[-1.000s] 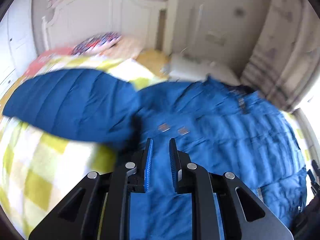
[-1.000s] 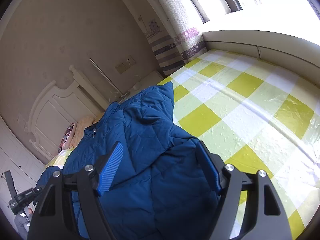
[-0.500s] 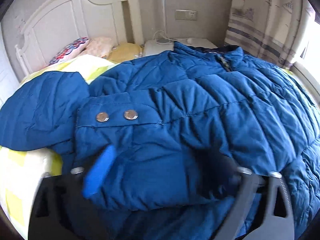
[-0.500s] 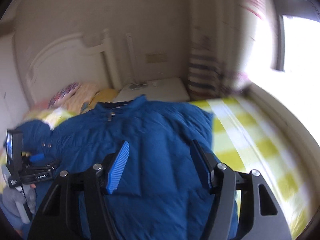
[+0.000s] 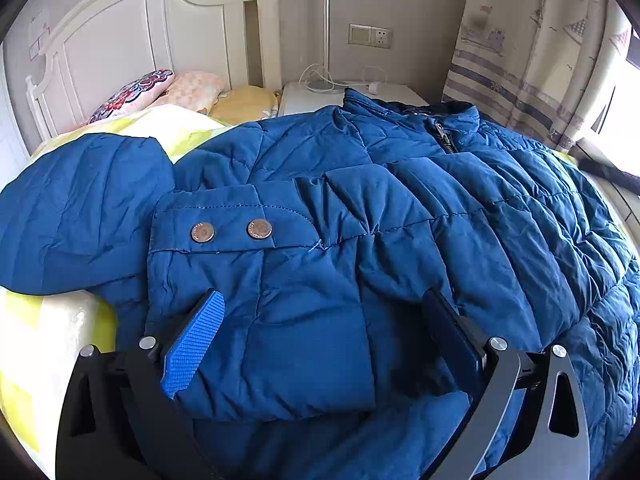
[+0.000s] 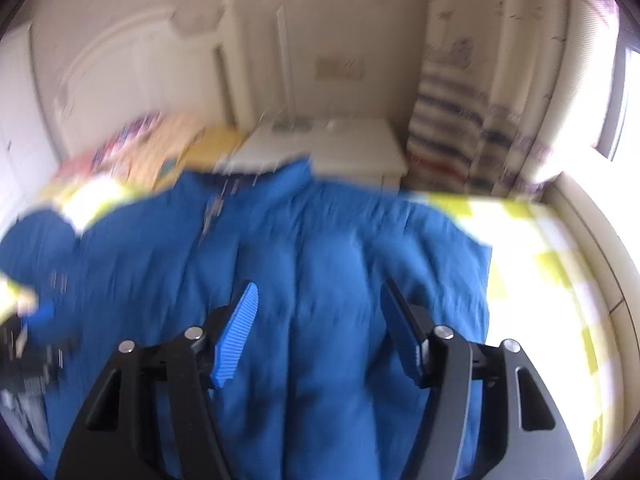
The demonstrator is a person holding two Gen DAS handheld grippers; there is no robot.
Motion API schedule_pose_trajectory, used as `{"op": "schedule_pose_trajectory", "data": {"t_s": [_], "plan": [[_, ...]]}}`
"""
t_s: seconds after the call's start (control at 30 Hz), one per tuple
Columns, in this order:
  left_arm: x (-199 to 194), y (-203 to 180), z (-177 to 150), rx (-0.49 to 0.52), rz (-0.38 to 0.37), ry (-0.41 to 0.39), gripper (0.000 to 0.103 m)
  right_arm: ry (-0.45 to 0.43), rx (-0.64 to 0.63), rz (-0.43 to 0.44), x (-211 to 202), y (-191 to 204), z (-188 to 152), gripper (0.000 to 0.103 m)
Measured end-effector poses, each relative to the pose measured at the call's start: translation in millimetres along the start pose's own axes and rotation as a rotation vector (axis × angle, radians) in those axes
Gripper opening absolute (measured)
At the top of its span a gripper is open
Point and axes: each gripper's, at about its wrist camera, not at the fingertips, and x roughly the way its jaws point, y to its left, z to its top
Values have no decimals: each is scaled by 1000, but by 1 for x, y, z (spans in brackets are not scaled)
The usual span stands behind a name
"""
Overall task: Fold large clothes
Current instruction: 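Grasp the other sleeve with the left gripper and lift it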
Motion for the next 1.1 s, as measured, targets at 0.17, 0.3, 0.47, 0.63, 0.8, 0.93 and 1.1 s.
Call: {"op": "schedule_pose_trajectory", "data": {"t_s": [0.17,0.3,0.47,0.63,0.8,0.93,1.1], "plan": [[0,1,0,-6,-8,-1,97,218,-109,-65,71,17,3,49],[0,2,-1,-14,-8,-5,97,115,-46,-50,46,24,23,49],[0,3,-1,-17,-15,-5,97,154,-73,-47,81,35,29,64],[-1,4,0,-24,-25,-7,97,232,-12,-2,78,26,43,67],[-1,4,0,-21,-22,-4,97,157,83,-112,57,-21,30,90],[-2,6,0,-29,-35,-8,97,190,86,-93,49,-28,12,88],[-7,12,-1,-62,-82,-34,97,7,-32,-17,-33,35,-13,89]]}}
